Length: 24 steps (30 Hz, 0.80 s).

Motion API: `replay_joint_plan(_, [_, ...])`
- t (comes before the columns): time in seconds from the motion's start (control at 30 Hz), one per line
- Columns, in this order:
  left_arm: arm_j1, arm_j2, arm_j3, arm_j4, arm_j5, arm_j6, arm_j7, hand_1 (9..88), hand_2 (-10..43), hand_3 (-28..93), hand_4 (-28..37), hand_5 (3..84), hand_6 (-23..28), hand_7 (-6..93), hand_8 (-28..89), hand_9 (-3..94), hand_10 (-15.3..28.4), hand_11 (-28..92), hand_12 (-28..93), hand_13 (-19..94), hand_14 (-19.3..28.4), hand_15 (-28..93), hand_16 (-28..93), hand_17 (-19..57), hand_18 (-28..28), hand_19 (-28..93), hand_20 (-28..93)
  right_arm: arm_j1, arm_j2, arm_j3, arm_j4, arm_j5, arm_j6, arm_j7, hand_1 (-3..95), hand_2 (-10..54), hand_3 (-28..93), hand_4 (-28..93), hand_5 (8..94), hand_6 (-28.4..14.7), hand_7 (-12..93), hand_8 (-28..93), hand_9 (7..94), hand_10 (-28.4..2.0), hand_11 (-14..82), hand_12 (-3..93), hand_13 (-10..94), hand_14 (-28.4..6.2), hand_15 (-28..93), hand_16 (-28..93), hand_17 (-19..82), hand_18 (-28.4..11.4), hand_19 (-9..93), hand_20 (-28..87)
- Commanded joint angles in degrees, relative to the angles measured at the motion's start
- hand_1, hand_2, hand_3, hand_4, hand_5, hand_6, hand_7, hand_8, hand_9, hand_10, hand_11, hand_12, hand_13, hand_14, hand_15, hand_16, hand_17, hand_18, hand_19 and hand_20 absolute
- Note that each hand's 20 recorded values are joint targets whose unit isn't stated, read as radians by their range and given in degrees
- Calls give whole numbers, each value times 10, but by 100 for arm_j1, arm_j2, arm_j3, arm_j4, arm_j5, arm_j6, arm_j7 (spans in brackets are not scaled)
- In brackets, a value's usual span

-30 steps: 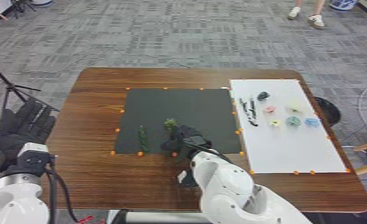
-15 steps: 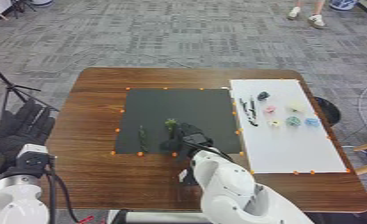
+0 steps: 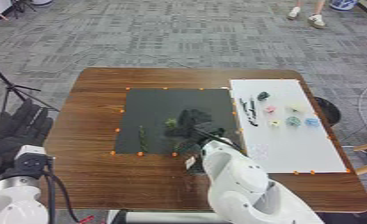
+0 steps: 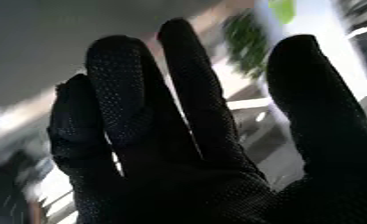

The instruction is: Arrange flowers

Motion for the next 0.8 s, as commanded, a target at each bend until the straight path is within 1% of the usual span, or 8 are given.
replay_joint_plan(0.03, [231, -56, -116, -102, -54, -139, 182, 237, 179, 756, -283, 417, 85, 164, -107, 290, 140, 253, 81, 217, 132, 293, -59, -52, 110, 253, 109, 110, 710, 1063, 16, 7, 381, 465, 256, -28, 723, -129, 680, -90, 115, -91, 603, -247, 163, 170, 589, -196, 653, 323, 359, -284, 873, 393])
replay_joint_plan(0.07, [257, -60, -137, -104, -22, -146, 168, 236, 179, 757, -283, 417, 85, 164, -107, 290, 140, 252, 81, 217, 132, 293, -59, -52, 110, 253, 109, 131, 751, 1134, 36, 50, 376, 512, 258, -29, 722, -131, 677, -91, 113, -91, 603, -247, 163, 171, 588, -197, 655, 323, 358, -284, 874, 392])
replay_joint_plan(0.13, [280, -65, -144, -115, -90, -126, 224, 236, 180, 763, -283, 417, 84, 164, -107, 290, 139, 251, 81, 217, 131, 292, -59, -53, 110, 253, 109, 187, 867, 1238, 59, 110, 298, 556, 258, -32, 721, -133, 671, -92, 112, -91, 601, -245, 163, 171, 585, -198, 658, 323, 356, -284, 875, 390])
replay_joint_plan(0.37, [233, -68, -105, -90, -47, -140, 182, 239, 182, 762, -283, 416, 84, 164, -107, 292, 140, 250, 81, 218, 131, 291, -58, -52, 110, 252, 108, 209, 1201, 1584, 204, 75, -216, 761, 282, -65, 711, -147, 651, -97, 106, -86, 601, -242, 171, 177, 576, -202, 667, 322, 351, -284, 877, 381])
replay_joint_plan(0.43, [243, -73, -110, -94, -71, -142, 193, 239, 182, 763, -283, 416, 83, 164, -107, 292, 141, 250, 81, 218, 131, 292, -58, -52, 110, 251, 108, 235, 1246, 1604, 345, 55, -230, 777, 299, -82, 714, -155, 655, -96, 110, -85, 601, -241, 175, 181, 575, -201, 667, 321, 349, -284, 877, 378])
replay_joint_plan(0.53, [207, -70, -74, -79, -71, -124, 175, 238, 182, 764, -283, 416, 84, 163, -107, 293, 140, 250, 82, 219, 131, 291, -58, -52, 110, 251, 109, 279, 1327, 1570, 527, -7, -337, 805, 321, -94, 706, -184, 658, -95, 117, -83, 617, -230, 213, 200, 574, -196, 684, 329, 349, -284, 879, 370])
replay_joint_plan(0.67, [206, -60, -79, -86, -83, -96, 186, 239, 182, 763, -283, 415, 83, 164, -106, 294, 141, 250, 83, 219, 131, 291, -58, -52, 110, 251, 109, 497, 1228, 1360, 962, -47, -468, 912, 304, -95, 691, -228, 655, -97, 119, -83, 622, -230, 269, 242, 569, -198, 719, 367, 352, -284, 888, 373])
replay_joint_plan(0.8, [175, -66, -63, -87, -78, -101, 177, 238, 182, 763, -283, 416, 83, 165, -107, 295, 141, 251, 83, 220, 131, 292, -58, -51, 110, 249, 109, 594, 1189, 1252, 1255, -180, -470, 943, 296, -95, 676, -247, 624, -105, 111, -80, 588, -237, 385, 310, 571, -206, 753, 428, 356, -284, 902, 389])
